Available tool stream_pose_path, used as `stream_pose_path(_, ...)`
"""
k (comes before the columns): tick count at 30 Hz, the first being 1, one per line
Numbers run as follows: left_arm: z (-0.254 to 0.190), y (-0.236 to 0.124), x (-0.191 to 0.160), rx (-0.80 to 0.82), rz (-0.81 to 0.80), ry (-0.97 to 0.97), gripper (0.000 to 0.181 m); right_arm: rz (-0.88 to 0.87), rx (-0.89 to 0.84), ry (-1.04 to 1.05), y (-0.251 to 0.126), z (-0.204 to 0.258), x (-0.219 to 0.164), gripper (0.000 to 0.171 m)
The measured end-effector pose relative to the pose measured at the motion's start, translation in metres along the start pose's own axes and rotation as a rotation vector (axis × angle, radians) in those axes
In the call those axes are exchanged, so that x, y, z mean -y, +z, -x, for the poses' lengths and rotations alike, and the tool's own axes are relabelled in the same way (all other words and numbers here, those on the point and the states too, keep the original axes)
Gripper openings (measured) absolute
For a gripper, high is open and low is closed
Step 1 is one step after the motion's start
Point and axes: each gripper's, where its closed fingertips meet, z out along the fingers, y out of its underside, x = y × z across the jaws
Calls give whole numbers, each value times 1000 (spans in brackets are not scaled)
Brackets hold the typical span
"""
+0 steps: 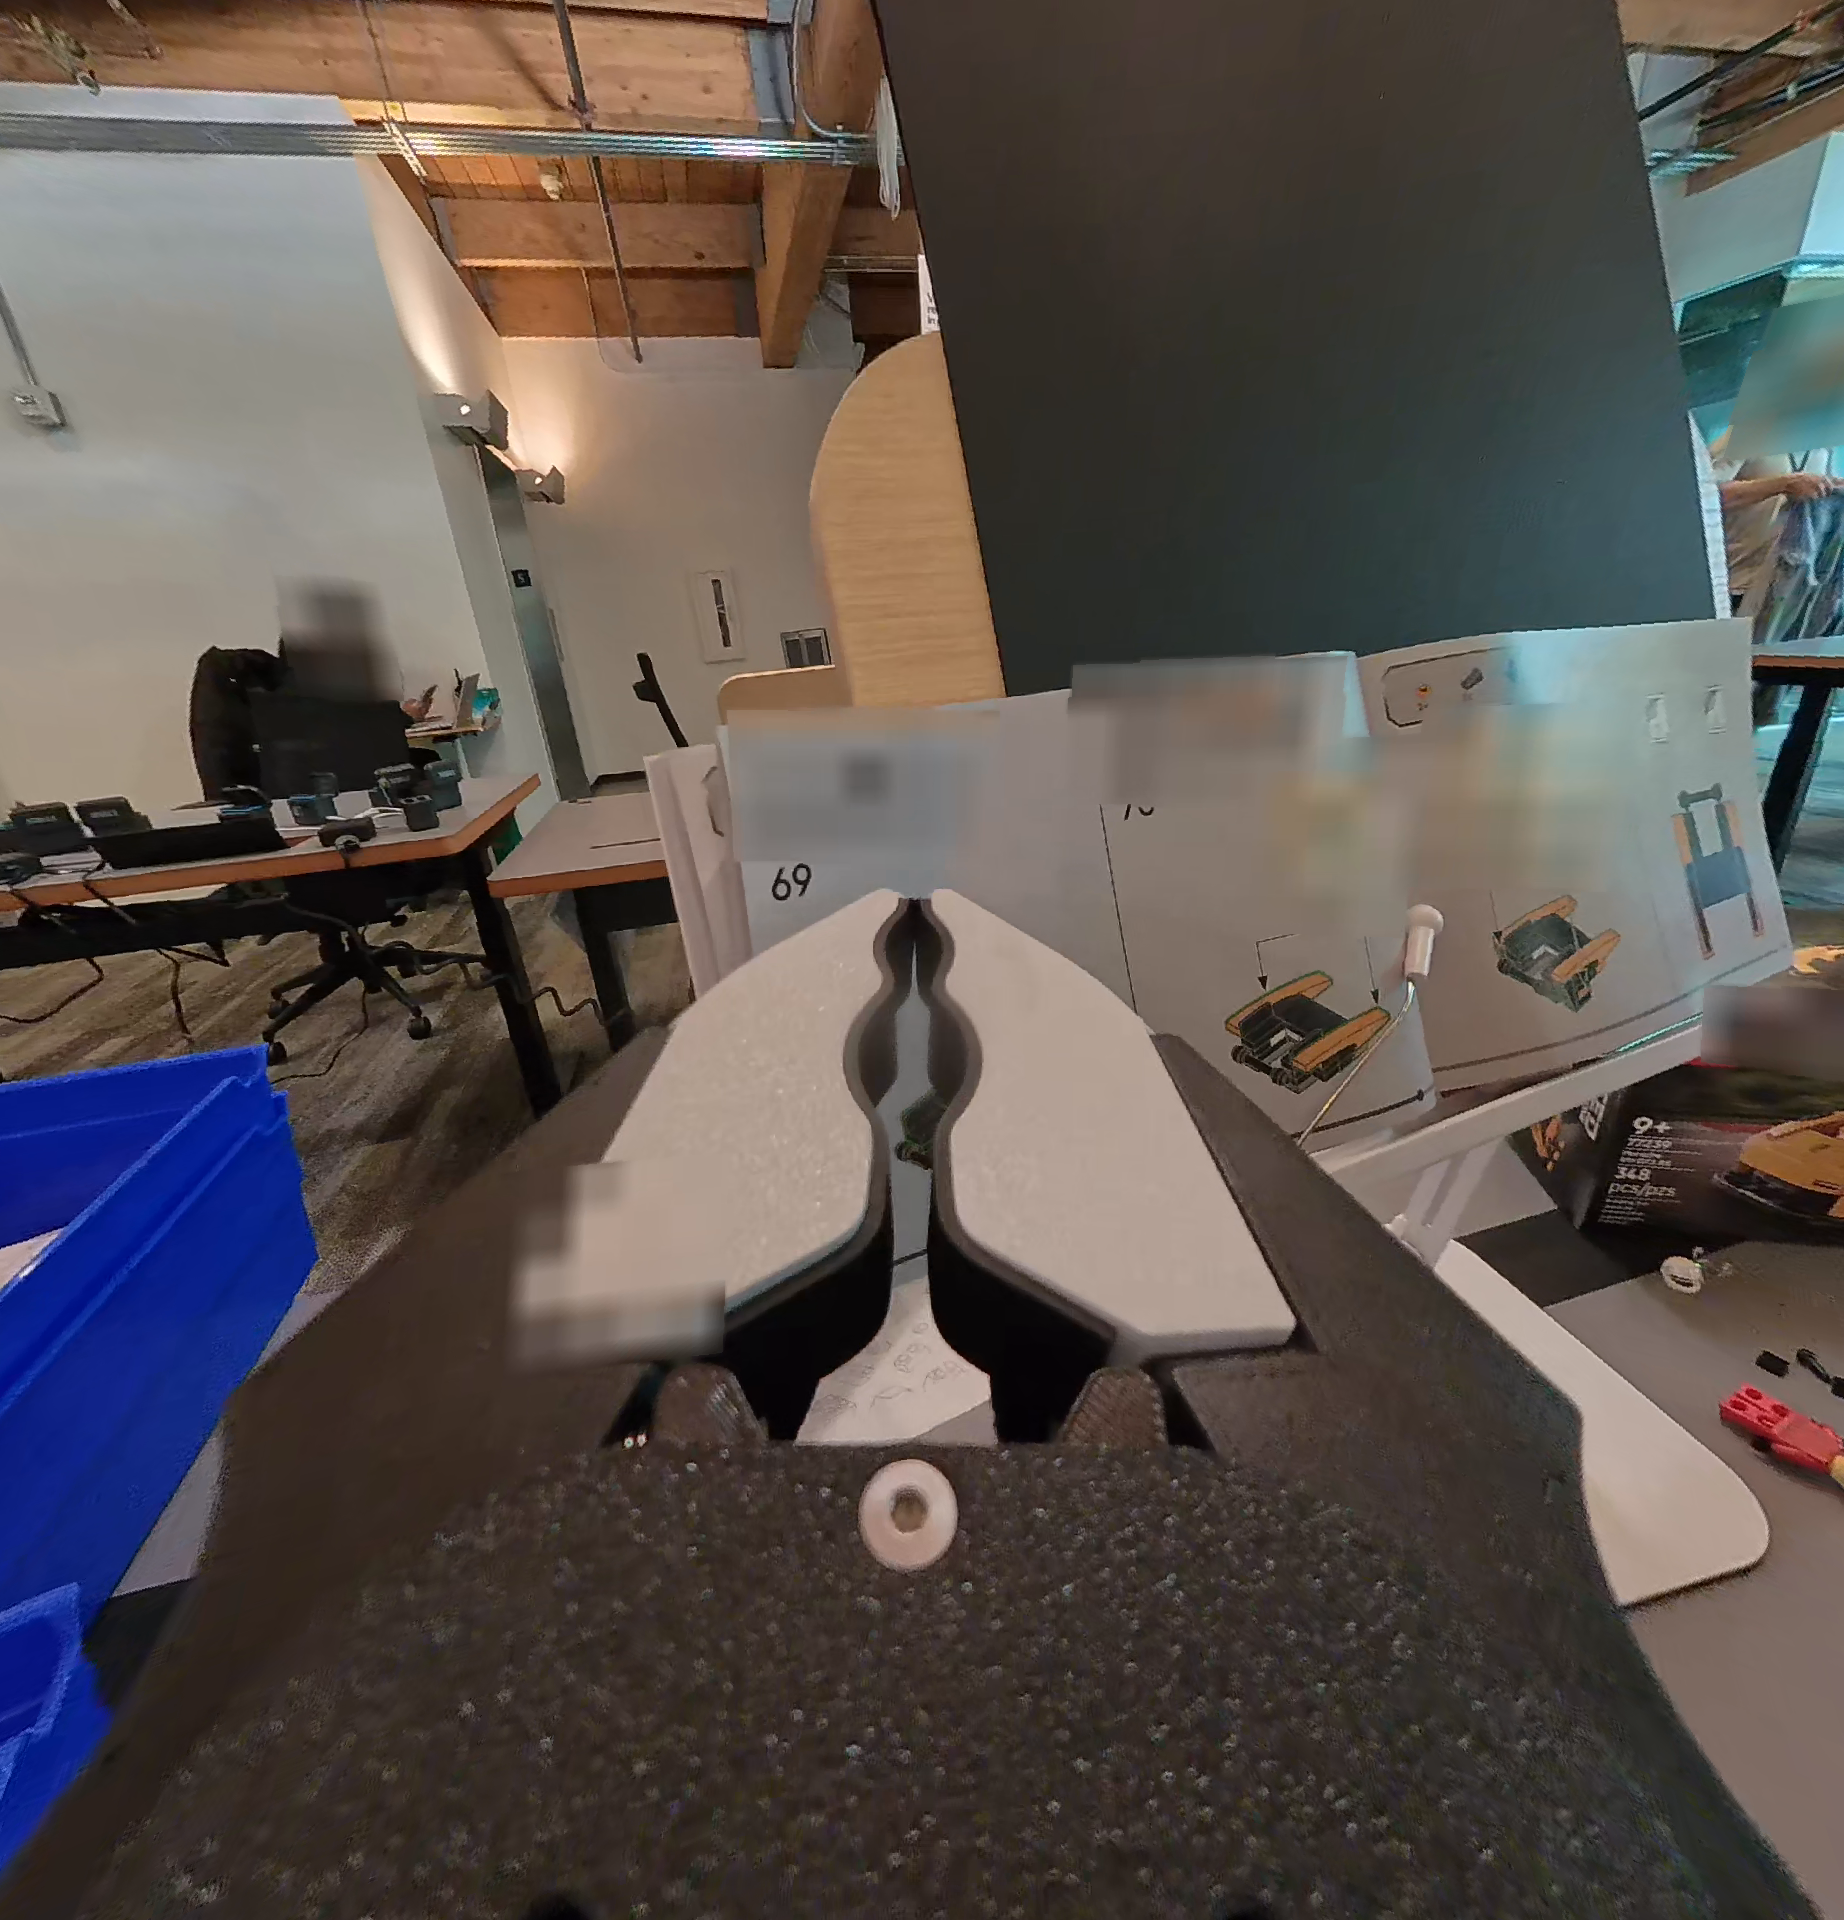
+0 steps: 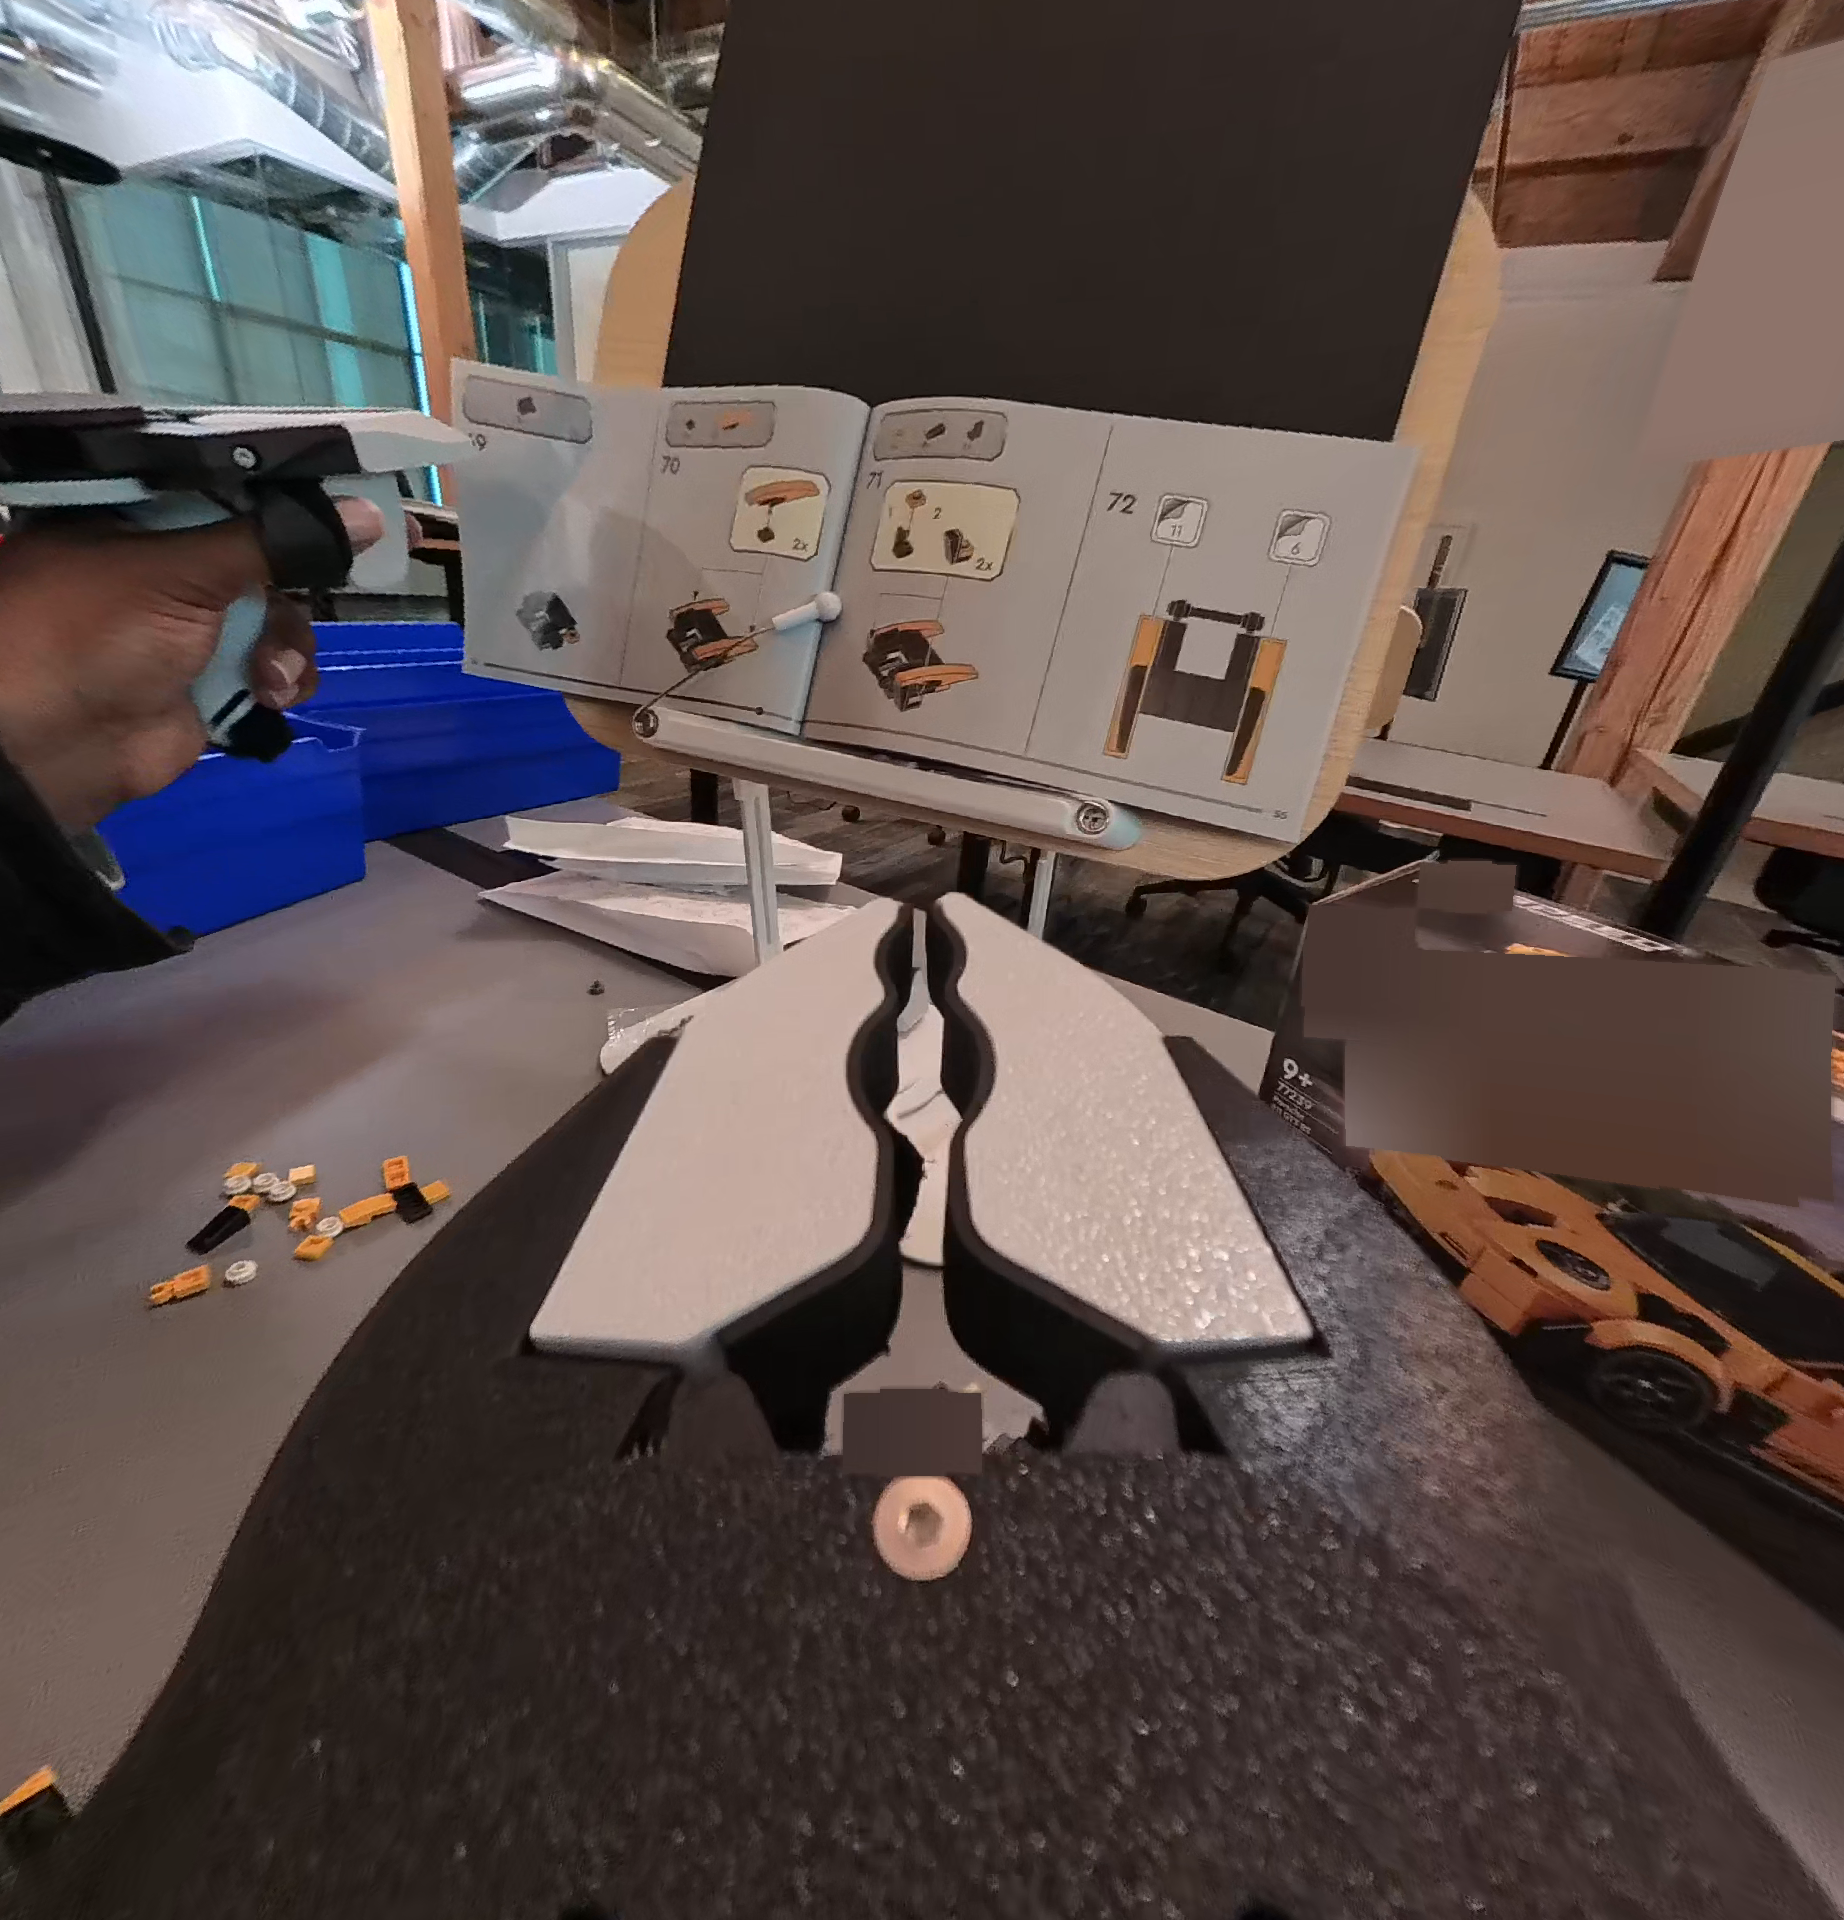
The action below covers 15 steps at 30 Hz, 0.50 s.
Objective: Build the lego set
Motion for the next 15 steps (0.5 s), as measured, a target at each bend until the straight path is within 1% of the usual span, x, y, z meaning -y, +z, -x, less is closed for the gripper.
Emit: stream_pose_path(15,0,0,5,18,-27,31,0,-14,18,-9,-1,5,2,2)
